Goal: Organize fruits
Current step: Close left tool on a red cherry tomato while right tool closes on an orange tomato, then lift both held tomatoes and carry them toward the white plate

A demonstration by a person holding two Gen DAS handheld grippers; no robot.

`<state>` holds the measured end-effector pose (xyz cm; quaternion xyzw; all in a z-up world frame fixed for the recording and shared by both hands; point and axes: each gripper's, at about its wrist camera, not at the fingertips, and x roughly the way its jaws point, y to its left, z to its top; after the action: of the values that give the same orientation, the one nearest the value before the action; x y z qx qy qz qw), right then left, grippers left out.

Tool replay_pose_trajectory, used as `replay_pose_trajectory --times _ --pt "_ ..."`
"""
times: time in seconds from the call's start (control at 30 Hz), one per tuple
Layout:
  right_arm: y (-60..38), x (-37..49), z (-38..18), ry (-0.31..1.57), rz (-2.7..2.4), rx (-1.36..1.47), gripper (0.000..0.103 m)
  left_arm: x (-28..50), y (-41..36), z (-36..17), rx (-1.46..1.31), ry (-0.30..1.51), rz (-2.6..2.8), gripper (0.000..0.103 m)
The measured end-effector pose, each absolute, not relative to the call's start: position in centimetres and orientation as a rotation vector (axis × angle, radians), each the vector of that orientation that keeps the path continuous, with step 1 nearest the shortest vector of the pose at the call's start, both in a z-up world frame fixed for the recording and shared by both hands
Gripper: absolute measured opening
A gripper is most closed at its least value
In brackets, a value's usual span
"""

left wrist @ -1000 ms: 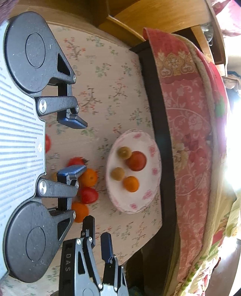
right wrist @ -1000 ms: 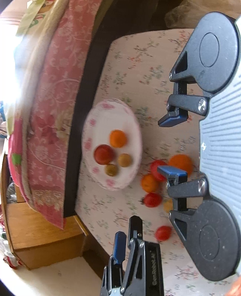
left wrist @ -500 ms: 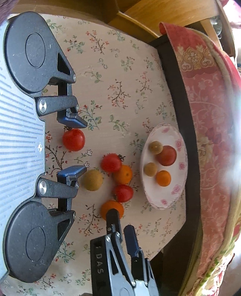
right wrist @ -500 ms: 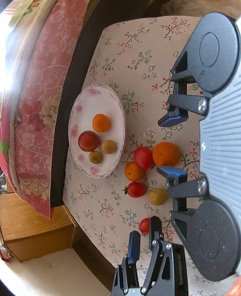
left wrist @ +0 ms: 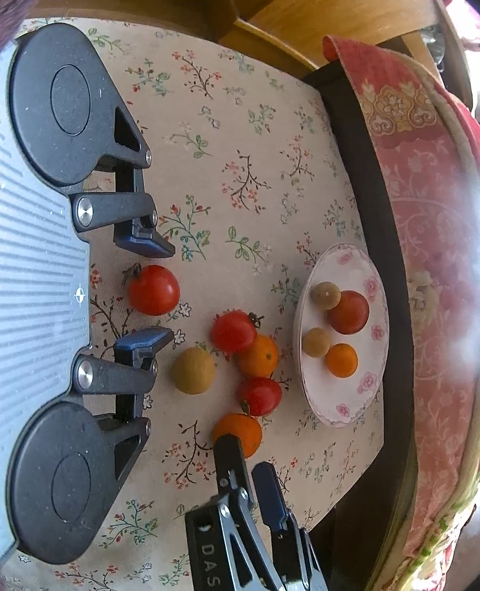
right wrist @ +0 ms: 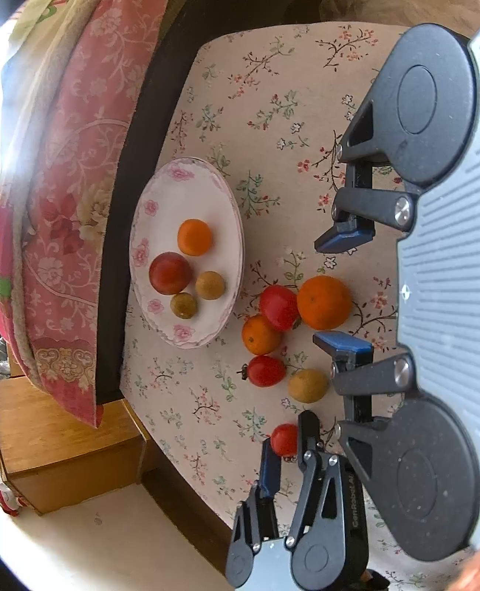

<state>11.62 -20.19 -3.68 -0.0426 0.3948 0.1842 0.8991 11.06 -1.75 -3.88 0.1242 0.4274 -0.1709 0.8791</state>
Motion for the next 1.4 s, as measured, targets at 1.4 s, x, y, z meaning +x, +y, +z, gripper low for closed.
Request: replay_pose_trajectory --times 1.4 --pt "-19.0 10.4 -4.9 0.861 0.385 -0.168 0.038 8.5 -3.4 -4.0 0.277 0.900 -0.381 0.041"
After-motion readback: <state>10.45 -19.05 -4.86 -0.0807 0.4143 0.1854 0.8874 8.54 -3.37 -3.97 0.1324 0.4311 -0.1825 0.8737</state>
